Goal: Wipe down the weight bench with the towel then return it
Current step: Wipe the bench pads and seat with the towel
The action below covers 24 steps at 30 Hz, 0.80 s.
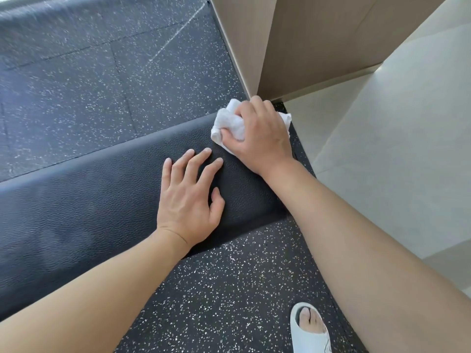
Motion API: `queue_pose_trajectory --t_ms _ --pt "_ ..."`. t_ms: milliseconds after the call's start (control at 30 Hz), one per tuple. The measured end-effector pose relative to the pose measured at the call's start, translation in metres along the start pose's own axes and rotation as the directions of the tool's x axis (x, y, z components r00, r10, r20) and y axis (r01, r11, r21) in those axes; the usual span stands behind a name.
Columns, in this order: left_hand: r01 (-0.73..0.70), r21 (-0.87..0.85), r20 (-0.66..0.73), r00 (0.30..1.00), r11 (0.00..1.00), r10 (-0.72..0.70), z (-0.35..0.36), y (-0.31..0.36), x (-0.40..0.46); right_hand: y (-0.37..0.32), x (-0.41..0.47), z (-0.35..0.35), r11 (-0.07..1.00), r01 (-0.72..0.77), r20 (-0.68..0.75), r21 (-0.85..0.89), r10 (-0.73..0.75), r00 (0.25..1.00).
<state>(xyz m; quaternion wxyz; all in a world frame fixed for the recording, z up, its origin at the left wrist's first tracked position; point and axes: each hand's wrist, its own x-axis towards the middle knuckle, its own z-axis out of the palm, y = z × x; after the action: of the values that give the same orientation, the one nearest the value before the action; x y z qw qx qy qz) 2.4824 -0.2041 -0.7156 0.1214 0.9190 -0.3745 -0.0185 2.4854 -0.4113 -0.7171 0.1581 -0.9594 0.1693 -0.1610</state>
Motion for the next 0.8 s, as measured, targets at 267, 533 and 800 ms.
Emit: queue_pose_trajectory --t_ms 267,533,800 --pt "0.0 0.003 0.002 1.0 1.0 0.0 -0.001 0.001 0.0 0.001 -0.059 -0.025 0.997 0.026 0.077 0.077 -0.032 0.997" --pt "-0.003 0.002 -0.003 1.0 1.0 0.003 -0.001 0.0 0.0 0.003 -0.042 -0.017 0.999 0.004 0.067 0.034 -0.007 0.998" --pt "-0.005 0.009 -0.003 1.0 1.0 0.005 0.0 0.0 0.001 -0.004 -0.016 -0.003 0.998 -0.021 0.022 0.052 0.02 1.0"
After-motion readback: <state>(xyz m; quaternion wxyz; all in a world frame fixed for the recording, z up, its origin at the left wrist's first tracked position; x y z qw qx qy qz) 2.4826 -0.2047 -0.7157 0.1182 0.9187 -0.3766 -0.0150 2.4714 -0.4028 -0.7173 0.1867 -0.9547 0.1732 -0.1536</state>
